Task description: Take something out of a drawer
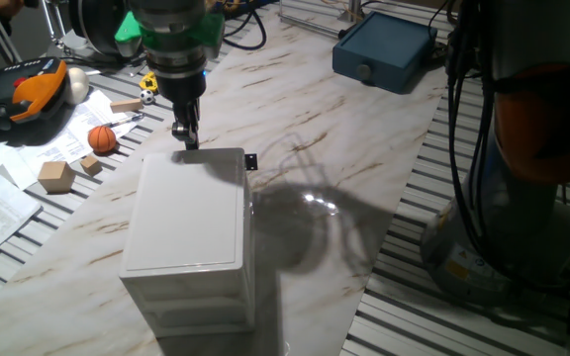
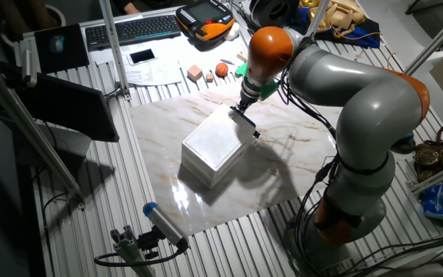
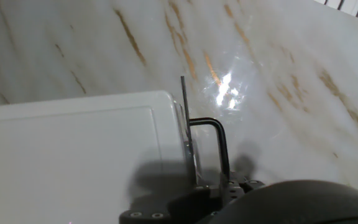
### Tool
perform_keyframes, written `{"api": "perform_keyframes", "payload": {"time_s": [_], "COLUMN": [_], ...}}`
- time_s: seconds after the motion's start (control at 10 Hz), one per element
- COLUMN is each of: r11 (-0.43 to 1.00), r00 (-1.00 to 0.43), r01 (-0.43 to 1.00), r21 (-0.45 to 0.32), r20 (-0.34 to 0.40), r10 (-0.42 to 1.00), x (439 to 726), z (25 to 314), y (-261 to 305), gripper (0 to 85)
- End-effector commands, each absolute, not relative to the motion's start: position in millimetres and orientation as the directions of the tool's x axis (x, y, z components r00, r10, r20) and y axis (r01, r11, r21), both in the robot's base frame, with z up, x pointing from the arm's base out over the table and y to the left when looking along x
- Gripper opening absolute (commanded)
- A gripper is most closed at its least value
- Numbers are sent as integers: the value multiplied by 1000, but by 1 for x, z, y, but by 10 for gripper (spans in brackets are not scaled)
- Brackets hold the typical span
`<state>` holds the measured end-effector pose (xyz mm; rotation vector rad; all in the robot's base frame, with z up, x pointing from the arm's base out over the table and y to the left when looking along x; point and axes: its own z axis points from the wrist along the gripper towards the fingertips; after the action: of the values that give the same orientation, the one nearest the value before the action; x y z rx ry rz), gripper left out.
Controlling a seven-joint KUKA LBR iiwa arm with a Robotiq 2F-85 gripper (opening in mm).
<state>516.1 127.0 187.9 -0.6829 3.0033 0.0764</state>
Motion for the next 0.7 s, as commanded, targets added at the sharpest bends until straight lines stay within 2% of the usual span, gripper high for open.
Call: {"api": "perform_keyframes", "payload": {"time_s": [0.0,0.1,0.2,0.3,0.4,0.6], "r11": [900,900,901,901,901,901], "r00": [-900,-900,-900,-899,-899,-898], "r01": [-433,-433,-433,-433,-433,-432], "r21": [48,50,39,34,32,22], "r20": [-66,-73,-78,-85,-89,-97], "r10": [-430,-429,-429,-429,-429,-429], "x": [516,515,515,515,514,514], "z": [187,188,188,188,188,188], "y": [129,128,127,127,127,126], "gripper": [0,0,170,170,340,340]}}
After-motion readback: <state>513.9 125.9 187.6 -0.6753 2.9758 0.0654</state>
